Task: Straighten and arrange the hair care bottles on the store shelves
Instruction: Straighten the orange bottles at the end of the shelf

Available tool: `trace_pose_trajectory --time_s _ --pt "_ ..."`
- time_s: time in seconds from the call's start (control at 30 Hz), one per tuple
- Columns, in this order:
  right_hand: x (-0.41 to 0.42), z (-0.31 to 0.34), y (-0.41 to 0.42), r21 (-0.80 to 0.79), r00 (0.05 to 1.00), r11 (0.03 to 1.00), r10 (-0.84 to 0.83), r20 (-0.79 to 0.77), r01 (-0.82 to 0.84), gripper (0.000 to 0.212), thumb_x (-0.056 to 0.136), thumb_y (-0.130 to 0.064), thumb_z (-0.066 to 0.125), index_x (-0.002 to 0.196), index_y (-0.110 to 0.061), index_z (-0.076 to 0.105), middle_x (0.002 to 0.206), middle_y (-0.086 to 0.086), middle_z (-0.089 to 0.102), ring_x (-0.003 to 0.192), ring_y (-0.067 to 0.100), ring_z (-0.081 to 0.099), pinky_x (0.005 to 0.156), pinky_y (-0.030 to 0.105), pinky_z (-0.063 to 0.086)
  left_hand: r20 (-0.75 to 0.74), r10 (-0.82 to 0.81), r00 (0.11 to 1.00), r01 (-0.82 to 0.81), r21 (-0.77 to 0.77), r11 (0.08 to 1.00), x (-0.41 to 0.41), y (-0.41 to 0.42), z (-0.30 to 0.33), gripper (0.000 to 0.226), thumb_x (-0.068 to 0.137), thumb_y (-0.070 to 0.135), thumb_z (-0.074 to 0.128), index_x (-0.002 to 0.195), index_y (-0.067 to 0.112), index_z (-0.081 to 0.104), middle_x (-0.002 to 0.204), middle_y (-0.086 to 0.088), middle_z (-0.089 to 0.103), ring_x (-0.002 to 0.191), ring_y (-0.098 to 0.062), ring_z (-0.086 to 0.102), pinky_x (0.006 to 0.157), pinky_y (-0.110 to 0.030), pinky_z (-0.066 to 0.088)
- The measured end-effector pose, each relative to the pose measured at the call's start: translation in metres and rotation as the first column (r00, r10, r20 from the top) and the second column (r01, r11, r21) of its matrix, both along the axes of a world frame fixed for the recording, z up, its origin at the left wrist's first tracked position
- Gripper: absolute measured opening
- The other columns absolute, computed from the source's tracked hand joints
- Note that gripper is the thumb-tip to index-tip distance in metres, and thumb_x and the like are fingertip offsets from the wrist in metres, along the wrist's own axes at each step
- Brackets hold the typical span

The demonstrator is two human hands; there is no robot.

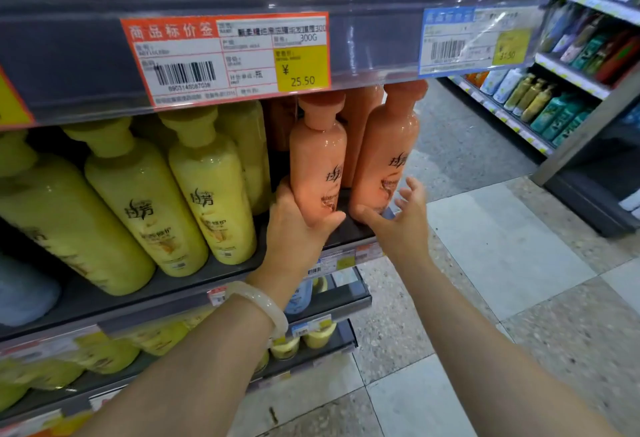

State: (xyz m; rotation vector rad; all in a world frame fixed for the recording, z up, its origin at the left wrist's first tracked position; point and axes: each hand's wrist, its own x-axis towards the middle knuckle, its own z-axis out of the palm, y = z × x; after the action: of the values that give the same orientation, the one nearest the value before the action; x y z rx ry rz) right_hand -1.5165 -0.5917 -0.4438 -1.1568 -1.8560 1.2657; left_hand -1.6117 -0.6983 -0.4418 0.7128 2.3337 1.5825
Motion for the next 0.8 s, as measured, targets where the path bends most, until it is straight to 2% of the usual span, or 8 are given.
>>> trace_pose_trajectory --time_s 0.07,0.17,0.27,0.4,0.57,0.73,0.8 --pt "-0.004 -0.005 0.006 0.024 0.995 0.995 0.096 0.029 -0.097 0.076 0.067 -0.018 0.080 0.130 -0.015 0.038 0.121 0.001 0.055 0.103 0.016 0.058 0.095 0.044 0.049 0.018 0.016 1.000 -0.015 -0.021 1.000 0.001 0.004 -0.003 0.079 0.052 0.032 0.085 0.117 0.008 0.046 0.110 -0.012 0.062 0.102 -0.027 0.061 0.085 -0.046 0.052" --pt "-0.005 -0.007 0.010 0.090 0.994 0.992 0.076 0.085 -0.083 0.060 0.070 -0.017 0.077 0.119 -0.018 0.043 0.103 -0.004 0.060 0.086 0.015 0.061 0.087 0.044 0.051 0.001 0.054 0.999 -0.054 -0.048 0.997 -0.001 0.006 -0.007 0.070 0.057 0.026 0.086 0.113 0.007 0.049 0.109 -0.013 0.063 0.101 -0.029 0.061 0.086 -0.045 0.051" --pt "-0.004 -0.007 0.012 0.120 0.992 0.989 0.071 0.106 -0.084 0.059 0.067 -0.020 0.079 0.115 -0.017 0.044 0.100 -0.002 0.061 0.089 0.021 0.063 0.082 0.043 0.052 -0.029 0.068 0.997 -0.070 -0.080 0.994 -0.001 0.001 -0.008 0.064 0.059 0.027 0.085 0.108 0.006 0.049 0.107 -0.014 0.063 0.098 -0.029 0.062 0.084 -0.044 0.052" --pt "0.003 -0.007 0.007 0.117 0.989 0.986 0.106 0.106 -0.118 0.055 0.067 -0.020 0.080 0.109 -0.020 0.046 0.097 -0.006 0.059 0.088 0.016 0.060 0.078 0.033 0.051 -0.018 0.058 0.998 -0.058 -0.046 0.997 -0.002 -0.005 -0.009 0.062 0.060 0.024 0.085 0.109 0.008 0.049 0.106 -0.012 0.064 0.098 -0.027 0.063 0.085 -0.043 0.052" --pt "0.005 -0.007 0.005 0.092 0.990 0.988 0.121 0.072 -0.127 0.052 0.067 -0.019 0.080 0.103 -0.028 0.042 0.097 -0.008 0.059 0.089 0.015 0.061 0.075 0.029 0.048 -0.017 0.055 0.998 -0.056 -0.052 0.997 -0.001 -0.005 -0.013 0.065 0.060 0.027 0.085 0.112 0.009 0.049 0.106 -0.011 0.065 0.098 -0.027 0.063 0.085 -0.044 0.052" --pt "0.001 -0.012 0.006 0.054 0.990 0.991 0.118 0.078 -0.123 0.059 0.064 -0.022 0.082 0.109 -0.023 0.045 0.109 0.000 0.061 0.098 0.020 0.061 0.085 0.041 0.053 0.087 0.042 0.995 -0.036 -0.064 0.997 0.003 -0.008 -0.007 0.075 0.057 0.028 0.085 0.117 0.010 0.044 0.112 -0.006 0.060 0.100 -0.020 0.060 0.088 -0.036 0.050" --pt "0.003 -0.011 0.005 0.048 0.989 0.990 0.127 0.071 -0.131 0.059 0.062 -0.018 0.082 0.109 -0.023 0.047 0.112 0.006 0.060 0.102 0.023 0.060 0.086 0.044 0.052 0.113 0.055 0.992 -0.050 -0.045 0.998 0.012 -0.013 -0.007 0.087 0.049 0.038 0.083 0.123 0.012 0.043 0.118 -0.008 0.057 0.106 -0.022 0.058 0.092 -0.042 0.050"
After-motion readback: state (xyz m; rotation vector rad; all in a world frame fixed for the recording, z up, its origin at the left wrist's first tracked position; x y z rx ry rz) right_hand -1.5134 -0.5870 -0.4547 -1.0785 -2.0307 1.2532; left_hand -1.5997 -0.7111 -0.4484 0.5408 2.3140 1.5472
